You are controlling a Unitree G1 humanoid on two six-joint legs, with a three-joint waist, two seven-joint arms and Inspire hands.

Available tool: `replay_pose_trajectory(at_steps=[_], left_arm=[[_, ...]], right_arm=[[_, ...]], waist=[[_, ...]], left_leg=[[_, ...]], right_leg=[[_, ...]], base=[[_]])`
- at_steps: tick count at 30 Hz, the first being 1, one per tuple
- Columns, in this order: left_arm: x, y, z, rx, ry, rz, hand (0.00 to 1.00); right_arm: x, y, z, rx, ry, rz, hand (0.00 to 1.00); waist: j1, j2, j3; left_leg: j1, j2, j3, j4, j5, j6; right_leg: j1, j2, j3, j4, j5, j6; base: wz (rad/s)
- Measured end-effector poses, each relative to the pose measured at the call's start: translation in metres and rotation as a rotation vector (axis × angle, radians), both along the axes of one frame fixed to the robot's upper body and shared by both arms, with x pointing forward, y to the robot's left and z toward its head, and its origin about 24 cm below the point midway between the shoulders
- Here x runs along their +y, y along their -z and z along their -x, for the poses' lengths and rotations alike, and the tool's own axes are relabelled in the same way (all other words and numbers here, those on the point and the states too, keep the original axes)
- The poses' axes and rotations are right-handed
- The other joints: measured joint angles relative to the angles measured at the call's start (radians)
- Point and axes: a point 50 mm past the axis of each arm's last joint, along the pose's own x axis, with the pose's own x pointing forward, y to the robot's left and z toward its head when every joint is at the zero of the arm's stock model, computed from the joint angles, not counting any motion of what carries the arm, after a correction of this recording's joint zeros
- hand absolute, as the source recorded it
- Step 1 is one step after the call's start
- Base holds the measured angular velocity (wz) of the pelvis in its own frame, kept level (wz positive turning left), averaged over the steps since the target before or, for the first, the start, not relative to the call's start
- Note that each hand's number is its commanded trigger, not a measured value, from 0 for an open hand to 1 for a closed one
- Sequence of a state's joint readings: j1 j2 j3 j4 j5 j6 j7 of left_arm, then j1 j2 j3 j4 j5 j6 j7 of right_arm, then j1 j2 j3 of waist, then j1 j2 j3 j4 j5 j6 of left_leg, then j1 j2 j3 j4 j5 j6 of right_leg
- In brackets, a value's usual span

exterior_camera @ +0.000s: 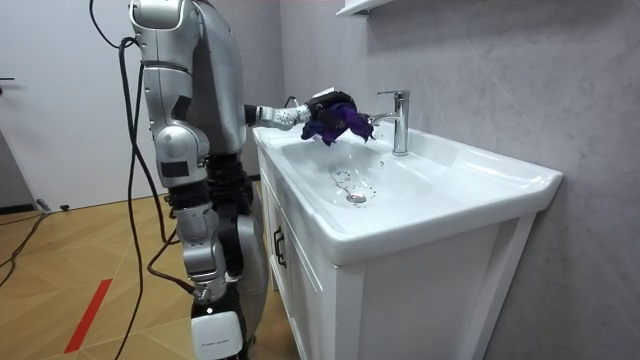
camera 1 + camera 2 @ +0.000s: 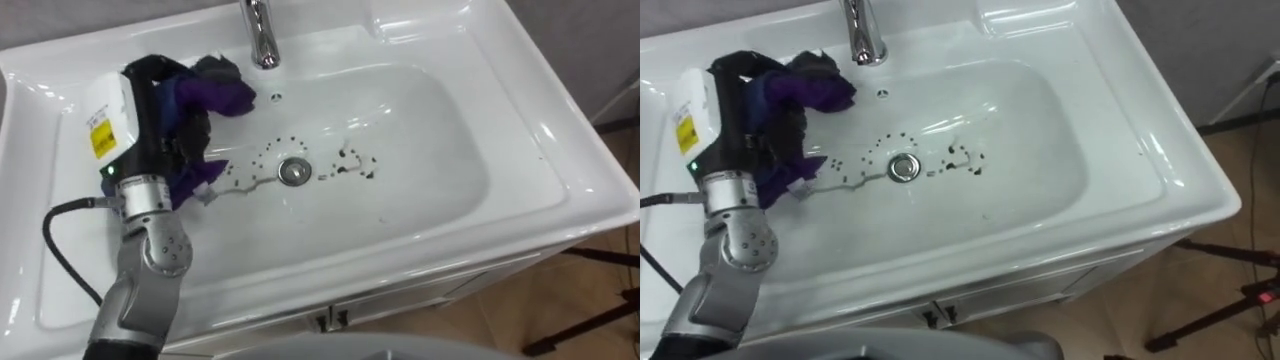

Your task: Wipe basin

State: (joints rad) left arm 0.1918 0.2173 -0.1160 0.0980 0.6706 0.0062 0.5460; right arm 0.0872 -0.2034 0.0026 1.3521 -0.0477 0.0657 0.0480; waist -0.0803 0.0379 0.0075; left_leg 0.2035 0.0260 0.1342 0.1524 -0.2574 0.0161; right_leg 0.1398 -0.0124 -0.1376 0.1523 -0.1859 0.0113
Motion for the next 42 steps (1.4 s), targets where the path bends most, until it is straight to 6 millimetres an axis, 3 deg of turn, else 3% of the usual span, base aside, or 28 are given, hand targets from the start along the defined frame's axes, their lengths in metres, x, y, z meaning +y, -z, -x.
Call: replay_pose_trajectory(at_steps=[3, 18, 35, 37, 42], left_arm=[[0.002, 0.017, 0.005, 0.101, 0.011, -0.003, 1.0], [0.01, 0.054, 0.021, 0.334, 0.012, -0.02, 1.0], [0.013, 0.072, 0.013, 0.462, 0.031, -0.056, 1.0], [0.014, 0.073, 0.011, 0.468, 0.023, -0.043, 1.0], [0.016, 0.076, 0.007, 0.485, -0.022, 0.097, 1.0]], right_arm=[[0.0, 0.0, -0.002, 0.002, -0.022, 0.0, 0.0], [0.0, 0.0, -0.002, 0.015, -0.067, 0.003, 0.0], [-0.001, 0.0, 0.005, 0.099, -0.12, 0.002, 0.0], [-0.002, -0.001, 0.001, 0.092, -0.126, 0.004, 0.0], [0.0, 0.0, 0.0, 0.089, -0.136, 0.001, 0.0]], waist=[[-0.001, -0.001, 0.0005], [0.0, 0.001, -0.0018], [-0.005, 0.001, -0.0056], [-0.003, 0.0, -0.0058], [-0.007, -0.001, -0.0064]], left_leg=[[-0.002, 0.0, 0.001, 0.0, 0.0, 0.0], [-0.002, 0.002, 0.006, 0.0, 0.0, 0.0], [0.02, 0.004, 0.005, 0.0, 0.0, 0.0], [0.02, 0.009, 0.029, 0.0, 0.0, 0.0], [0.019, 0.008, 0.03, 0.0, 0.0, 0.0]], right_leg=[[-0.003, 0.001, 0.001, 0.001, 0.0, 0.0], [-0.004, 0.002, 0.003, 0.001, 0.0, 0.0], [-0.001, 0.002, 0.002, 0.02, 0.0, 0.0], [-0.006, 0.002, 0.015, 0.026, -0.001, 0.0], [-0.016, 0.003, 0.023, 0.035, -0.001, -0.001]], base=[[0.0], [0.0], [-0.01], [-0.15], [-0.05]])
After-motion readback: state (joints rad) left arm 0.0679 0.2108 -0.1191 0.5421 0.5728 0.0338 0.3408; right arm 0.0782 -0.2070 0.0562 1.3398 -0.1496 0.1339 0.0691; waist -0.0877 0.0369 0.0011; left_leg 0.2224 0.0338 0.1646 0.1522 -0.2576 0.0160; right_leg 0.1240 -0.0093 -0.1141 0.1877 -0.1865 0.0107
